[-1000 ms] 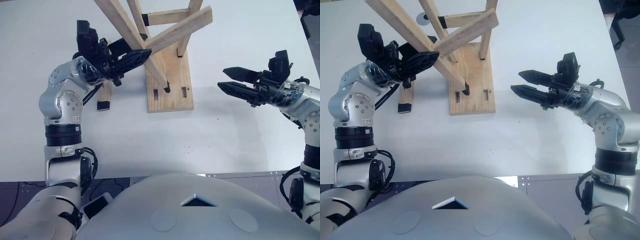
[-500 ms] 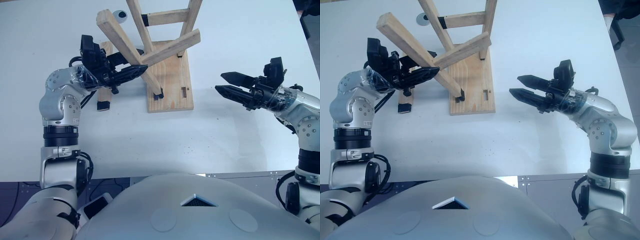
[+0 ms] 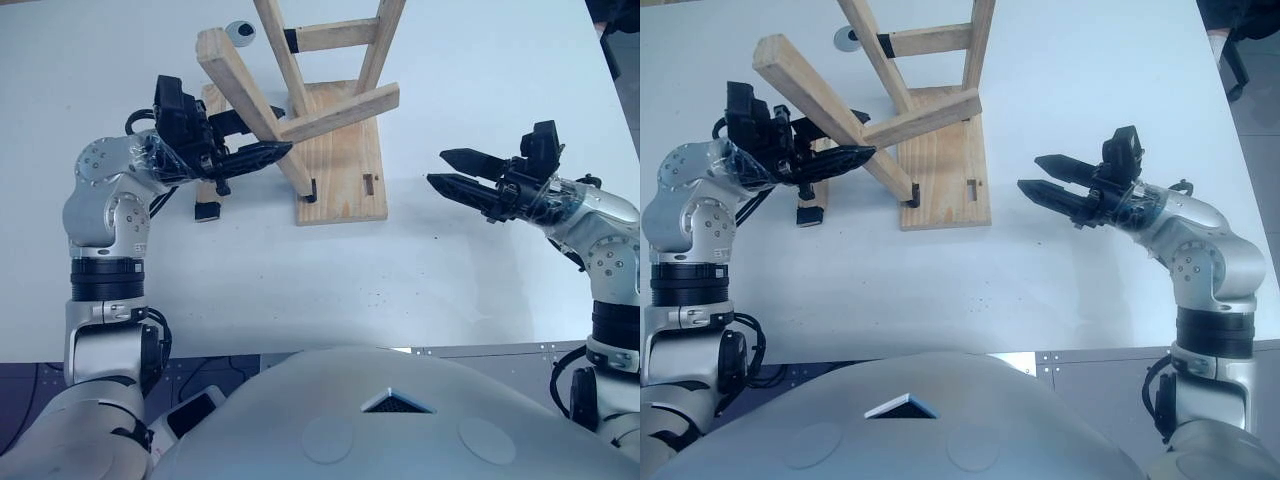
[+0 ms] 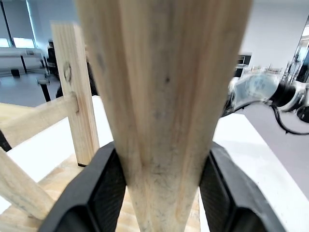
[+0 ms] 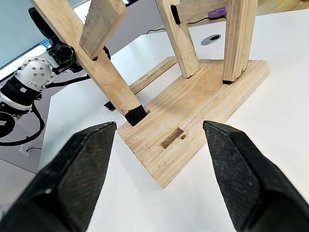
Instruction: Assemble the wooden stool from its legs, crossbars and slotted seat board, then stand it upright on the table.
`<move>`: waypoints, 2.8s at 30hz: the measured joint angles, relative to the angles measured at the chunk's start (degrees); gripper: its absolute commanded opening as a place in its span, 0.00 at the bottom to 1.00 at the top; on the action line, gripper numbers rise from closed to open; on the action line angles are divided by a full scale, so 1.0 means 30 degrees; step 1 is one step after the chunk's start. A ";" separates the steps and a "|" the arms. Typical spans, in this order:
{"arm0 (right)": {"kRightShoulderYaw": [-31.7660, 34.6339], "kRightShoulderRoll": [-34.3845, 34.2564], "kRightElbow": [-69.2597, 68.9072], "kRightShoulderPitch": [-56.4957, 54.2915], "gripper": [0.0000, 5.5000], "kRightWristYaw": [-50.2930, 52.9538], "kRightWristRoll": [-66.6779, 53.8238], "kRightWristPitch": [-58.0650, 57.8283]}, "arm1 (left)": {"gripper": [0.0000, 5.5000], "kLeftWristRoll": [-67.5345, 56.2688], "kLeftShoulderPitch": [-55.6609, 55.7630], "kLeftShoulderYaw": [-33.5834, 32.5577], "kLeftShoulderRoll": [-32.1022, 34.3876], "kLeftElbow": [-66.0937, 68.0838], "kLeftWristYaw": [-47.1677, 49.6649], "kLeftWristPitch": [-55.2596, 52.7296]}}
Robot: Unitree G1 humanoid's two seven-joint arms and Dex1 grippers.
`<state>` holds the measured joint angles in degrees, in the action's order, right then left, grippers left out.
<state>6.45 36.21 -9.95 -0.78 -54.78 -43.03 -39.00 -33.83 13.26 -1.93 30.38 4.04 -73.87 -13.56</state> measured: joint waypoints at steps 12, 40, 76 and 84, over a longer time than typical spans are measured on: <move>-0.0396 -0.0677 0.0103 0.0084 0.60 0.0205 0.0262 0.0352 | 0.37 0.0737 0.1119 0.1094 0.0400 0.1655 -0.0805 0.1963; -0.0938 -0.2139 -0.0363 0.1481 0.60 0.1639 0.0850 0.1111 | 0.37 0.2070 0.1618 0.4214 0.2070 0.0904 0.0350 0.1381; 0.0006 -0.2946 -0.0795 0.4065 0.60 0.2531 0.1591 0.2436 | 0.68 0.4340 -0.3525 -0.0972 0.2091 -0.0203 0.9761 -0.1580; -0.0515 -0.3141 -0.0534 0.3880 0.60 0.2579 0.1740 0.2851 | 0.68 0.6325 -0.2954 -0.2041 -0.2302 -0.1047 1.8276 -0.2629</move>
<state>4.91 26.79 -11.55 10.86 -47.04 -37.81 -30.44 -14.85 4.40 -8.05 23.48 0.90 -19.04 -21.45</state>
